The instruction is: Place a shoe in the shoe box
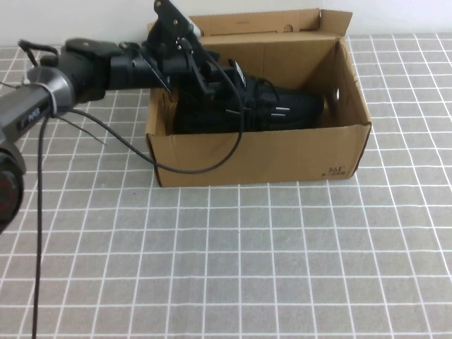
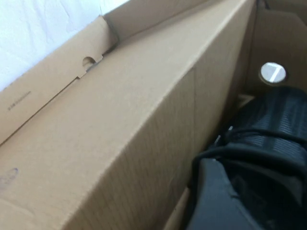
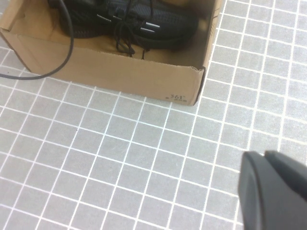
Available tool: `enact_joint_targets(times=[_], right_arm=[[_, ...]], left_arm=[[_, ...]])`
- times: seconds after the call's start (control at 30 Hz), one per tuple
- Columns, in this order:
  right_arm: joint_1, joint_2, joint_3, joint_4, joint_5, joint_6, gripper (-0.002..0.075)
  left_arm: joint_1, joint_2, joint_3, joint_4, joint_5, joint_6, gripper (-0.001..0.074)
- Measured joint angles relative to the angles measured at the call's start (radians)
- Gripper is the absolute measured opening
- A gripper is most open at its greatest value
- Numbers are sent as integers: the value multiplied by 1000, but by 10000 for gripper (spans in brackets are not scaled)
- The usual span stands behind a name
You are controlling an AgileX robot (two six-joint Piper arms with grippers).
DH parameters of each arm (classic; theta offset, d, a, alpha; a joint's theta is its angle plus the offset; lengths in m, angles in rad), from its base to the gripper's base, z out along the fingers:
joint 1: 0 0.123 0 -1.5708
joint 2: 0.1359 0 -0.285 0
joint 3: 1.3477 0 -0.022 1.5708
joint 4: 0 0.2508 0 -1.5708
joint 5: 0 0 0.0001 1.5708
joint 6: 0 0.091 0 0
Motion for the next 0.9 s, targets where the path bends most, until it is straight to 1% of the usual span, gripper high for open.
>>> enact_joint_targets(times=[0.13,0.27,0.33,0.37,0.43,0.47,0.53,0.63,0.77,0.9], right_arm=[[0,0,0,2,0,-2,-16],[0,0,0,2,0,-3,-16],[0,0,0,-5,0,-3,-16],[0,0,0,-10,0,-4,-16],[0,0,0,-16,5,-6,-16],[0,0,0,-17,13,-6,-16],[0,0,0,-17,25,-6,-16],[0,0,0,-17,27,-8,-16],[0,-10,0,-12,27,-39,-17],[0,-54,0,32,29,-91,-16]], left_arm=[[0,-66,0,125,11,-126,338],[0,-154,0,200,34,-323,333],[0,-199,-1,230,53,-429,295],[0,-223,-1,248,68,-481,260],[0,-273,-2,286,97,-560,172],[0,-297,-4,310,113,-589,115],[0,-341,-4,352,134,-628,48],[0,-393,-4,382,150,-655,14],[0,-450,-4,400,180,-672,2],[0,-499,-4,526,249,-786,0]])
